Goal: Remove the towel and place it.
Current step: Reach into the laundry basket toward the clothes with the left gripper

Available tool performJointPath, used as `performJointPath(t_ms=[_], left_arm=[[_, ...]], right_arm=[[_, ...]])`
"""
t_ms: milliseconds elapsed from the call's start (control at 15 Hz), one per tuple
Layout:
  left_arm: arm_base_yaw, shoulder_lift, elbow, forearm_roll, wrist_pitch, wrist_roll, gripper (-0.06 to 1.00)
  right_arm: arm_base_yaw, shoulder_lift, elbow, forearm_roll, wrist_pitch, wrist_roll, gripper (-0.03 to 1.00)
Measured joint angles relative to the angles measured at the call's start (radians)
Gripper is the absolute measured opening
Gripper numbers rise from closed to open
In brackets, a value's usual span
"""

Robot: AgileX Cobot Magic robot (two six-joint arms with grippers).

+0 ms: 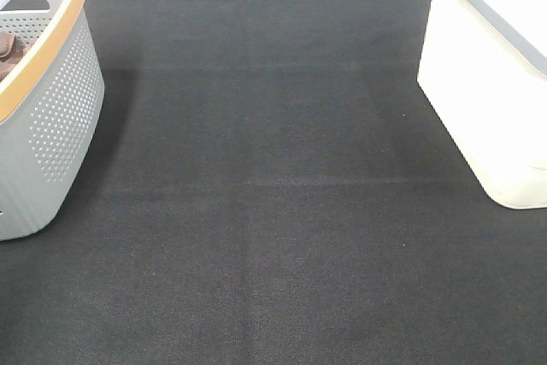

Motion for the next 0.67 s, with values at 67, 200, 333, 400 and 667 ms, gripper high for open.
performJointPath(t_ms=[67, 200, 333, 400, 667], left_arm=[[0.000, 0.079, -0.042, 0.034, -0.002, -0.028, 0.64], [0.000, 0.250, -0.132, 0.074, 0.006, -0.108, 0.64], [0.000, 0.420, -0.253, 0.098, 0.082, -0.177, 0.64], [0.000, 0.506, -0.310, 0.109, 0.124, -0.183, 0.64], [0.001, 0.767, -0.521, 0.143, 0.272, -0.187, 0.64]], right_arm=[[0.000, 0.000, 0.000, 0.000, 0.000, 0.000, 0.77], [0.000, 0.000, 0.000, 0.000, 0.000, 0.000, 0.77], [0.000, 0.000, 0.000, 0.000, 0.000, 0.000, 0.77], [0.000, 0.000, 0.000, 0.000, 0.000, 0.000, 0.77], [0.000, 0.000, 0.000, 0.000, 0.000, 0.000, 0.77]])
